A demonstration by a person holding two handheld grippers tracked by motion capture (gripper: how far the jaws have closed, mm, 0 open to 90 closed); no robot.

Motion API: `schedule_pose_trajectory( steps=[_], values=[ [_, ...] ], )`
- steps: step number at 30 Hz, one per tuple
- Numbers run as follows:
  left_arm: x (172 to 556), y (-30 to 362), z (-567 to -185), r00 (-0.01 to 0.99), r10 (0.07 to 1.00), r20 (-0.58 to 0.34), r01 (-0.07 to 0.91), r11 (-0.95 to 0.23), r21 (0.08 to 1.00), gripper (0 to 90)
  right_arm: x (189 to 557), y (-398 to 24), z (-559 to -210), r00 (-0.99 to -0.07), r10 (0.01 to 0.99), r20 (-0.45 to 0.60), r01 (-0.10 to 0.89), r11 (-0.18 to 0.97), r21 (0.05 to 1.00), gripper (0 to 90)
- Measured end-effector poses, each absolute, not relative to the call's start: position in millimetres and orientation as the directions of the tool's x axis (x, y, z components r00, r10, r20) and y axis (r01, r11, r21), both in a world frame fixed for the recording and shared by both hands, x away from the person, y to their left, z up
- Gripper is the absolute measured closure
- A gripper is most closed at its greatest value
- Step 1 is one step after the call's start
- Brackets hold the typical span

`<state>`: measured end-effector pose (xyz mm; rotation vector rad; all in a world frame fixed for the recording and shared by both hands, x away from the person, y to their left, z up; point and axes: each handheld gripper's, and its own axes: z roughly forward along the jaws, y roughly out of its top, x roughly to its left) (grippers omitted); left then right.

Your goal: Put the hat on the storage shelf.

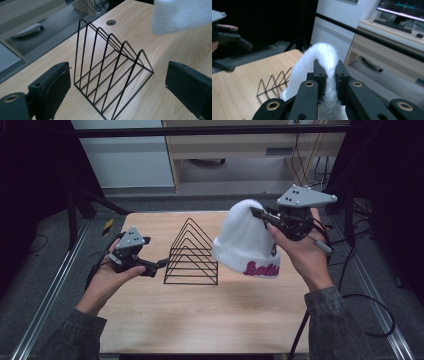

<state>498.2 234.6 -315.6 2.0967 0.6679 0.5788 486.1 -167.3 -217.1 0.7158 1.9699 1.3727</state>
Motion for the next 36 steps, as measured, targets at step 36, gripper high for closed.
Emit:
schedule_pose_trajectory(
  steps=[36],
  values=[
    [542, 216, -301, 0.781, 0.624, 0.000, 0.265, -0.332, 0.905, 29.8, 525, -84, -162, -0.730, 0.665, -0.158, -0.009, 0.222, 0.975, 83.5]
  ],
)
